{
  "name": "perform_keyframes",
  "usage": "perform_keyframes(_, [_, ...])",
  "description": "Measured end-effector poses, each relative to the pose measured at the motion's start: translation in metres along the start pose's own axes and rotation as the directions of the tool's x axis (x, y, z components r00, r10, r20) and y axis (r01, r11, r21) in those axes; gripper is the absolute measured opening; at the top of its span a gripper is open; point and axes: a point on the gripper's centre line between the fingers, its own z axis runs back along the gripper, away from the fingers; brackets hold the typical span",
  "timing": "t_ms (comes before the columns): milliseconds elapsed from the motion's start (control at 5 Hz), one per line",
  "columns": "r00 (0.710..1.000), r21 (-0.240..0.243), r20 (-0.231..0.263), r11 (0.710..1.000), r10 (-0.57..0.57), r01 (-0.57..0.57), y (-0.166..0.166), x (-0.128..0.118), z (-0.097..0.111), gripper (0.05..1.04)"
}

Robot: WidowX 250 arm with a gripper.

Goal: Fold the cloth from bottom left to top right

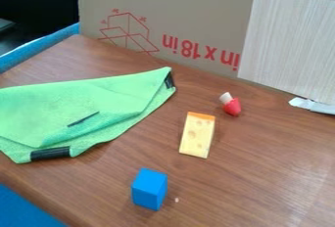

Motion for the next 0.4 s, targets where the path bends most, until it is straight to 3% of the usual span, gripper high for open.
perform_keyframes(200, [0.989,0.007,0.056,0.991,0.135,-0.136,0.017,-0.007,-0.002,0.999])
perform_keyframes(400, [0.975,0.027,0.099,0.979,0.197,-0.2,0.027,-0.008,-0.003,0.999])
